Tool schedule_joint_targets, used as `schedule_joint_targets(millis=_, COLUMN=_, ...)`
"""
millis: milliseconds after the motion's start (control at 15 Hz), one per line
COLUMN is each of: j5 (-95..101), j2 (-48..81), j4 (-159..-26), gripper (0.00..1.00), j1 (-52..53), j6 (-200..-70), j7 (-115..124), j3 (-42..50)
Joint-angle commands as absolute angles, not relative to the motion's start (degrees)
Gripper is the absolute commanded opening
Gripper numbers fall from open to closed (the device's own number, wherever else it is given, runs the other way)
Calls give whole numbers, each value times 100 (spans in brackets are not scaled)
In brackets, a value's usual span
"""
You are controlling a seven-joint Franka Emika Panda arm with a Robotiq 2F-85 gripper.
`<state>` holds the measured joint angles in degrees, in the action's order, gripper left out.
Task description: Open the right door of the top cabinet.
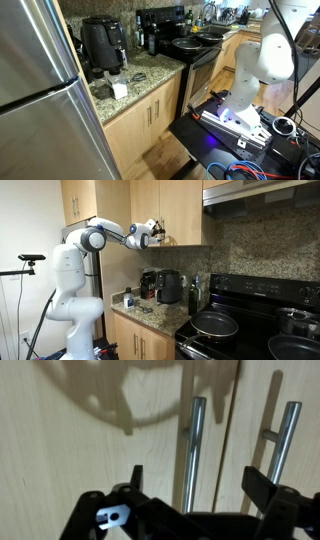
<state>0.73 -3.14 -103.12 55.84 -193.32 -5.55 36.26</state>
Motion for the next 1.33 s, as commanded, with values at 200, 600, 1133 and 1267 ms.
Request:
schedule_joint_targets(millis=200, j5=39, j2=126, j4=-10083, gripper=100, j1=5399, j6=-19383, j7=-340, j3=3471)
schedule_joint_targets(millis=600, j5=50, j2=166, j4=-10077, gripper=52, j1=5275, j6=-19383, j7=-321, j3=3345)
schedule_joint_targets(millis=1133, j5=66, j2=36, j4=-10165, gripper=1, j1=5245, j6=-19386, j7=-387, j3=3462)
schedule_joint_targets(millis=1267, j5=142, j2=-131, j4=-10289, gripper=4, j1=5266, j6=-19313, j7=-417, j3=3467)
